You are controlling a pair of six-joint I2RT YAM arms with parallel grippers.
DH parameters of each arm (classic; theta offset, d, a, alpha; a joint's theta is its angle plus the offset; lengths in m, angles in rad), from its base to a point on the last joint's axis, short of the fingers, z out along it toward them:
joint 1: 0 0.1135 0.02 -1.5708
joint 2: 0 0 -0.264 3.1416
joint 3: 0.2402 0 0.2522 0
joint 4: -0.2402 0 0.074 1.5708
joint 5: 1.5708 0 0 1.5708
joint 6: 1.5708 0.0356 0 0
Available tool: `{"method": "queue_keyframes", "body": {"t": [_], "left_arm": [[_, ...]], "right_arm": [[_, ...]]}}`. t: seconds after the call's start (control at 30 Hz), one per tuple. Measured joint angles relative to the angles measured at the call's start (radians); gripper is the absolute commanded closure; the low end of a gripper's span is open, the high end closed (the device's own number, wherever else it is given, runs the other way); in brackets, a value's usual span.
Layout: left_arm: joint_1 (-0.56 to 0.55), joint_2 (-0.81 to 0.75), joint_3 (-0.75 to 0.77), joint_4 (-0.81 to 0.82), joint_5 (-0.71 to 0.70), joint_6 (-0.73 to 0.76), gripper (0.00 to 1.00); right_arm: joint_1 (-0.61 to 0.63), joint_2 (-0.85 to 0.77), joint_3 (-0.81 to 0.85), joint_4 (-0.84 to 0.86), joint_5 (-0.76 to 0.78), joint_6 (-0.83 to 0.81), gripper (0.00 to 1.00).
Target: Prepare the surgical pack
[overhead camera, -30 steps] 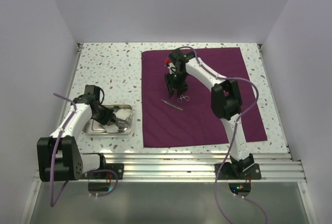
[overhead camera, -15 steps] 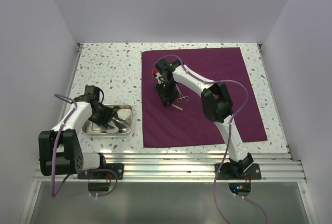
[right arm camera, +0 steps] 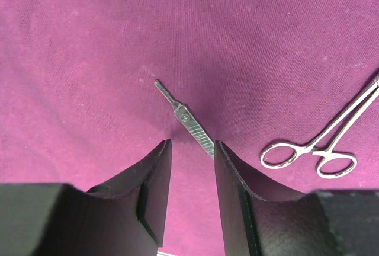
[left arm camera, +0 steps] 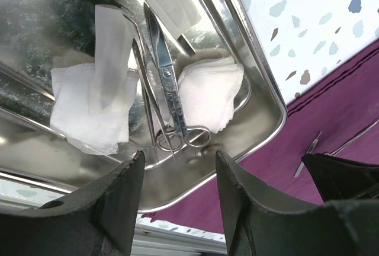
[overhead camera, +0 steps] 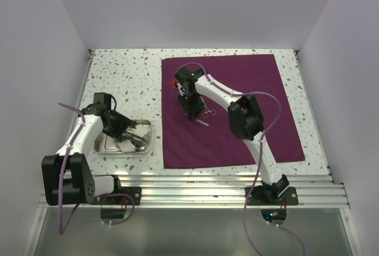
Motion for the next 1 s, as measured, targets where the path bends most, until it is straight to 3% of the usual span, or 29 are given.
{"method": "queue_keyframes", "body": {"t": [0.63, 1.0], "left_arm": [[0.000, -0.014, 0.033, 0.017, 0.066, 0.061, 0.45], [0.000, -0.019, 0.074, 0.043, 0.110, 0.123, 0.44]], "right_arm": [[0.000, 0.019, 0.001, 0.000, 0.032, -0.007, 0.69], [-0.002, 0.019, 0.001, -0.002, 0.042, -0.023, 0.88]]}}
